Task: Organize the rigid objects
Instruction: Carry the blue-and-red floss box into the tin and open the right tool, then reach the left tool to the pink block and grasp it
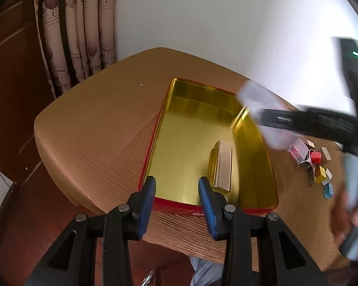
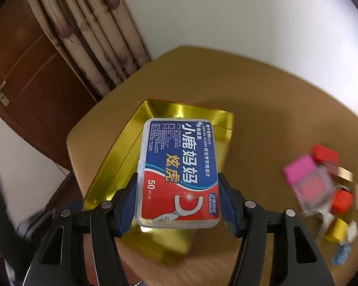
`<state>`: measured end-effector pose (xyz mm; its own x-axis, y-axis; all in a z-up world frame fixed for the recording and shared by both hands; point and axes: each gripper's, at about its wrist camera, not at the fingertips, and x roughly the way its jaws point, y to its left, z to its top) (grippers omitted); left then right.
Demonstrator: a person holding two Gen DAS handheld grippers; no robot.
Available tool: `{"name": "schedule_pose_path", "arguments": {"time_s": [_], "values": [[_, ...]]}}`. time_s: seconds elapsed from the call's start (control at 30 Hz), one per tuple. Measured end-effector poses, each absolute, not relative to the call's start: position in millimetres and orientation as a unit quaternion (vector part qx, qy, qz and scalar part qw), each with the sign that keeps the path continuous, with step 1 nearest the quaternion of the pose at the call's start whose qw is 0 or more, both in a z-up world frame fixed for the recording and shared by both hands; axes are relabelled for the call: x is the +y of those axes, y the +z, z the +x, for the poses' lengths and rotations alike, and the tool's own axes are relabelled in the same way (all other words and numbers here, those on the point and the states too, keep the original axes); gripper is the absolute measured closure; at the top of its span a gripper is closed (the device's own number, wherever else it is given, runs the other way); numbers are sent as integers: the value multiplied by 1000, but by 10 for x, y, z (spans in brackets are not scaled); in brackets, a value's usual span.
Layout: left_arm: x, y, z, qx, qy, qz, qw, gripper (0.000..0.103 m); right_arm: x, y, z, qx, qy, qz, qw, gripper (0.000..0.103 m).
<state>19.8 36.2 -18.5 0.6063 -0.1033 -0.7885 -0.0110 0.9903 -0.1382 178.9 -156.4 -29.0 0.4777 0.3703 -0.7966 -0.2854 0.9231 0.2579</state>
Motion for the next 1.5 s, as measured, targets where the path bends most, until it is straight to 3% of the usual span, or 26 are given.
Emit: {"name": "schedule_pose_path", "arguments": {"time_s": [0.17,0.47,0.73,0.87,1.03,1.2,1.5], "values": [[348,-243,215,447,-30,-52,892,65,-1237,-595,2281,503,172,19,847,45],[346,-274,261,450,-38,-58,890,65,-1209,-877,2448,522,148,3,840,45],[273,-289,230,444,-33,-38,894,65,-1370,-732,2272,475,163,44,864,29],[186,-249,159,434,-46,-26,899,65,-1817,-487,1690,396,168,75,900,21],[-25,-128,42,417,-77,-7,906,65,-2794,-538,610,332,63,20,941,13],[-443,-104,-42,434,-140,12,890,65,-4008,-844,-38,361,-87,-19,928,13],[-1328,-11,400,482,-247,34,840,65,-5143,-1159,-489,389,-167,69,904,12]]}}
